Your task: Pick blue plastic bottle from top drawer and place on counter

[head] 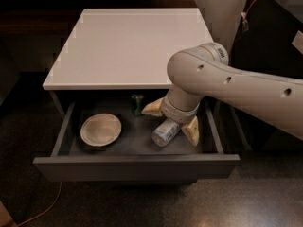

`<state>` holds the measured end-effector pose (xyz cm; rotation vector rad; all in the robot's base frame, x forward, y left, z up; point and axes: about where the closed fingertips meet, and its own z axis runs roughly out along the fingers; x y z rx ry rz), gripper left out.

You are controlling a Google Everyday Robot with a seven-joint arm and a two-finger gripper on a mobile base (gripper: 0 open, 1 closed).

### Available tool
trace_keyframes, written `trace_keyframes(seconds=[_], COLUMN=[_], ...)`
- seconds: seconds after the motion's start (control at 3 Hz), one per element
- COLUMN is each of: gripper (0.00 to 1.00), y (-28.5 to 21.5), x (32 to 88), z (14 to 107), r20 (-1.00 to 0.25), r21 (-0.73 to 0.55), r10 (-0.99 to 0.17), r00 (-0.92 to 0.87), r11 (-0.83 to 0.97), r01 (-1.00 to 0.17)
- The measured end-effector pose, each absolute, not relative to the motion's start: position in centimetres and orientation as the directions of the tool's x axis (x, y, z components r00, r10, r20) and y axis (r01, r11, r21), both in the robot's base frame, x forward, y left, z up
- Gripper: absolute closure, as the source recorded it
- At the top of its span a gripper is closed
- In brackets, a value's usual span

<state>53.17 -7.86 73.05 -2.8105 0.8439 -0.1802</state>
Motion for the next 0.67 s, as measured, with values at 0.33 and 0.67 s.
trace_keyframes(seconds=[0.33, 0.67], gripper=[0.00, 0.00], y=[-8.8, -9.3], x=[53.9, 55.3], z=[71.8, 70.0], r20=[0.089, 0.120], r21=[-0.193, -0.157], r10=[-0.564, -0.549], r00=[0.821, 0.827], r11=[-0.818, -0.833], r01=[-0.541, -0.530])
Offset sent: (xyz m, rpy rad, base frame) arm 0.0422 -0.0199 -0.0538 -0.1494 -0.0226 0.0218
